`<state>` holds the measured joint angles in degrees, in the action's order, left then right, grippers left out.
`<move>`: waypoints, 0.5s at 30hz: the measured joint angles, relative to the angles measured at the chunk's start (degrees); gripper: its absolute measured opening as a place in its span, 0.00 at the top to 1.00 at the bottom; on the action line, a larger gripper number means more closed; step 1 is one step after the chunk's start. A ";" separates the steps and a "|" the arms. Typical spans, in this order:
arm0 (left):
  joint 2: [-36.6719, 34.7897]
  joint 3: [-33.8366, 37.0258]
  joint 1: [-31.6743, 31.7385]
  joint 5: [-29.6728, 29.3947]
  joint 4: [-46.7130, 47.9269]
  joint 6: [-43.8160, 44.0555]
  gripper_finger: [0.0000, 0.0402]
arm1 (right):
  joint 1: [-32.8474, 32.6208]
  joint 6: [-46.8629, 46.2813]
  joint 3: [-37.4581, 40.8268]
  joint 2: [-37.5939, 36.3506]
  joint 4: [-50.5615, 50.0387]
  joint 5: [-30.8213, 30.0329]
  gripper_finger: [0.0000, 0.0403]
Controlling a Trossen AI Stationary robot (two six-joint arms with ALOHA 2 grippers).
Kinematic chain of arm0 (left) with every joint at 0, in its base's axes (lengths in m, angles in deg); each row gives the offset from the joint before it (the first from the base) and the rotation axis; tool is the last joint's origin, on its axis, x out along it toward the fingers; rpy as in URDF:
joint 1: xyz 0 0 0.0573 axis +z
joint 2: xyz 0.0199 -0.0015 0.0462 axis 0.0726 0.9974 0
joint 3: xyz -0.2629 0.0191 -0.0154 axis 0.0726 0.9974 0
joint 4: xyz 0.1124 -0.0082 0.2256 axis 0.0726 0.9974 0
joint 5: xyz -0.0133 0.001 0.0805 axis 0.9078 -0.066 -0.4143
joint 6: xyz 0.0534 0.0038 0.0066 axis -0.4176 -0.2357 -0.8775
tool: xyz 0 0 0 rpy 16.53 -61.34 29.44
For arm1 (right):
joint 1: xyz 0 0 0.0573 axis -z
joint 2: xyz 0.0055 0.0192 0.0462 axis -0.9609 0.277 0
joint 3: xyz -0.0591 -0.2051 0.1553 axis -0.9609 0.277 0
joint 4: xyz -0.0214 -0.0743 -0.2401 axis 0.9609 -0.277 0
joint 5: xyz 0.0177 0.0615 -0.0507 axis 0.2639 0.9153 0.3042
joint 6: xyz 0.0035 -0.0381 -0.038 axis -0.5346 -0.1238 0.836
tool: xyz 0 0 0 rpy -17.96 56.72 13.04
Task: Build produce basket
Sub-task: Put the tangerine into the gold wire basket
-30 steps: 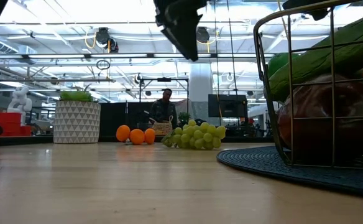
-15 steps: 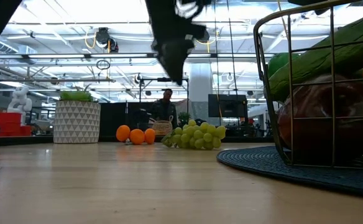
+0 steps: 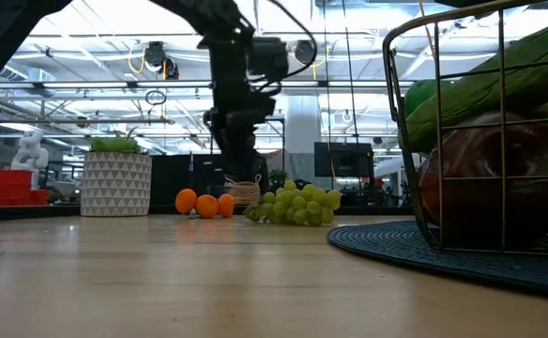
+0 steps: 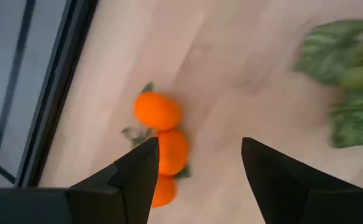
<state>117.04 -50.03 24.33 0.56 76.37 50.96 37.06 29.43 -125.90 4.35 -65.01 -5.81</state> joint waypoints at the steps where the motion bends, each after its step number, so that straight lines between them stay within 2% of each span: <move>1: -0.03 0.00 1.30 0.52 0.65 -0.21 0.43 | 0.00 0.22 0.00 0.00 -0.02 0.00 0.06; 10: -0.19 3.50 10.99 7.05 2.86 -5.26 0.43 | 0.00 0.24 0.00 0.05 -0.04 0.00 0.06; 15: -0.19 7.19 13.99 7.32 1.73 -2.76 0.43 | 0.00 -0.67 0.00 0.07 0.00 0.00 0.06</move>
<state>116.86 -42.85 38.31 7.88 78.10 48.20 37.06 28.76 -125.90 4.42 -65.01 -5.81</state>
